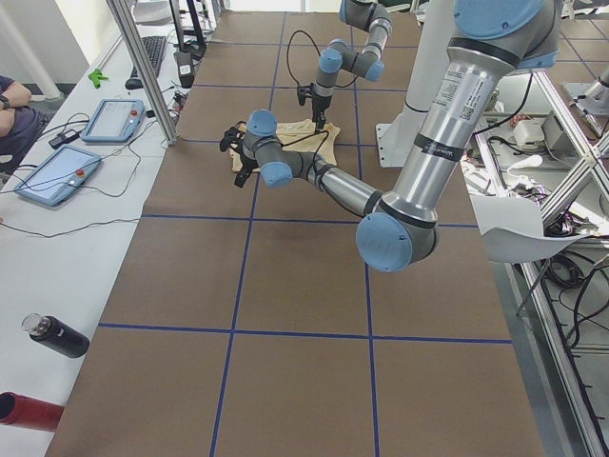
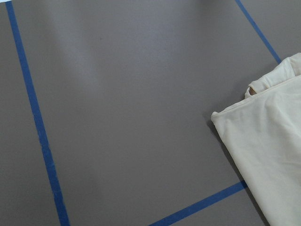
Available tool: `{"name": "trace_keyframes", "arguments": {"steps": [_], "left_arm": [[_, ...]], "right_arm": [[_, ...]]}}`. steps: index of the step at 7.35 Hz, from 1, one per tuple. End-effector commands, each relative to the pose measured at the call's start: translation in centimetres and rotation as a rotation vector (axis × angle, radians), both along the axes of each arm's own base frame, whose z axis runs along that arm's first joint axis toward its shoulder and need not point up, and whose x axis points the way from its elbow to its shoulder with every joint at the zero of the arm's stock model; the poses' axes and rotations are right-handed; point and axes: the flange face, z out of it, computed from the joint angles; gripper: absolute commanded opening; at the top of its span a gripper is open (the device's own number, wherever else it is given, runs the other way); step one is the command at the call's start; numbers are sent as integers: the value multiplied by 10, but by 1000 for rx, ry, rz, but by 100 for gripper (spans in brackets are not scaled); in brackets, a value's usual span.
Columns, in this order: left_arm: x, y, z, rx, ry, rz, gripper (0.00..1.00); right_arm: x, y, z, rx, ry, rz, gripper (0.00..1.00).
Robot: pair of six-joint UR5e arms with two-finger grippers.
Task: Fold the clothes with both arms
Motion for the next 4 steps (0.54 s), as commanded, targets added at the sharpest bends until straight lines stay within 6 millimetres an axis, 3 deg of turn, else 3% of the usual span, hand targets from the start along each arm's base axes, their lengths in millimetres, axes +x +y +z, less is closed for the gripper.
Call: {"name": "trace_keyframes", "arguments": {"steps": [1, 4], "left_arm": [[1, 0, 1, -1, -1, 1, 100], [1, 0, 2, -1, -1, 1, 100]], "right_arm": [[-3, 5, 3, 40, 17, -76, 50], [-3, 10, 8, 39, 21, -110, 46]]}}
